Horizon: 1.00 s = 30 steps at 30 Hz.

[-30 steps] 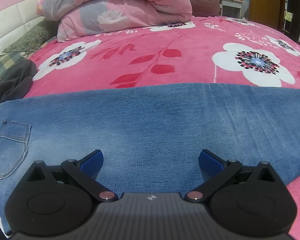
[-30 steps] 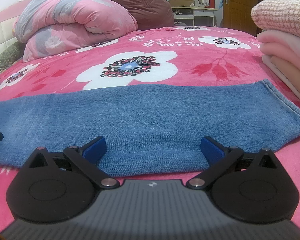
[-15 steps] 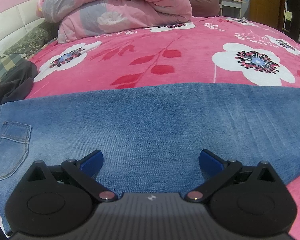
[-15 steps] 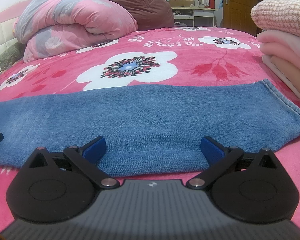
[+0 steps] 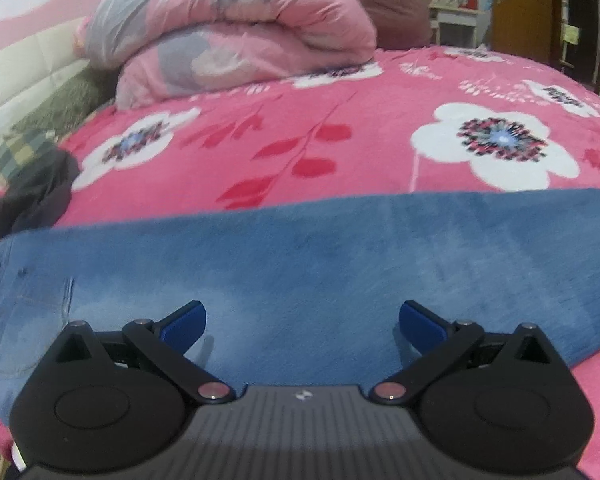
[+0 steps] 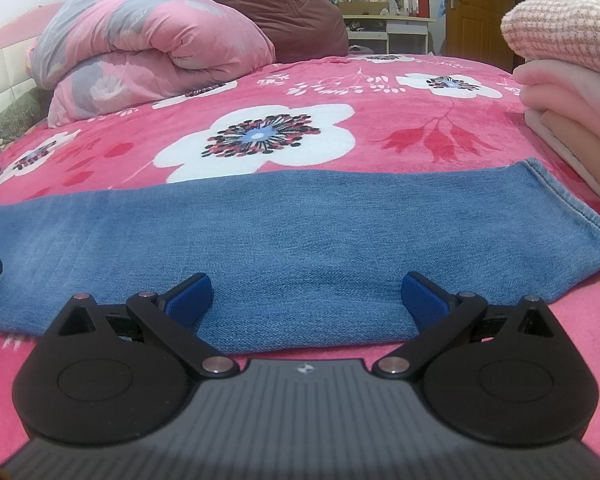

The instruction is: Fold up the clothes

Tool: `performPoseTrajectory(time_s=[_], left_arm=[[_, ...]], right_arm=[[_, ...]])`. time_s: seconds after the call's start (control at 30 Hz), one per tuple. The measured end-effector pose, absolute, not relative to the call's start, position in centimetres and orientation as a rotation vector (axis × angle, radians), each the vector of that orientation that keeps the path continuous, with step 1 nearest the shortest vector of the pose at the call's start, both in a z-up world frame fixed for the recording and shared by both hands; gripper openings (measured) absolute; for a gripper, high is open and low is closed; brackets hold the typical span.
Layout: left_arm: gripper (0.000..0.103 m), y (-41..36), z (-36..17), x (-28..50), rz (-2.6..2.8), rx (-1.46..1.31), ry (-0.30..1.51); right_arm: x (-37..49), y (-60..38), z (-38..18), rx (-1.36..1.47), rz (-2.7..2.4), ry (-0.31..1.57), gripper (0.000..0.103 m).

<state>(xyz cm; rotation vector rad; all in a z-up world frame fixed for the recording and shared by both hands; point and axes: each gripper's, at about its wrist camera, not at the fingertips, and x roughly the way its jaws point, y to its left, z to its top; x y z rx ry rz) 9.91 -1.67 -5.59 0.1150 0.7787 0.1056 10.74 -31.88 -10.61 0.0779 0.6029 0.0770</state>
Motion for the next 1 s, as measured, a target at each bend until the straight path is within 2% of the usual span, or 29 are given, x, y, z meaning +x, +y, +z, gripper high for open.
performPoseTrajectory(time_s=[0.43,0.7,0.83,1.0], left_arm=[[0.103,-5.4,-8.0,12.7,0.036,0.091,0.836],[0.103,-5.5,-8.0,12.9,0.039,0.095,0.842],[0.103,-5.5,-7.9,12.9,0.041,0.094,0.844],[0.103,-5.5,-7.9,12.9,0.042,0.095,0.844]], right_arm=[[10.9,-31.7,-10.2,0.068,0.071,0.623,0.102],[13.2,-31.5,-7.1,0.054,0.066,0.587,0.102],[15.6,-31.7,-9.7,0.0,0.014,0.691,0.102],[13.6,-32.3,-10.0,0.018,0.027,0.669,0.102]])
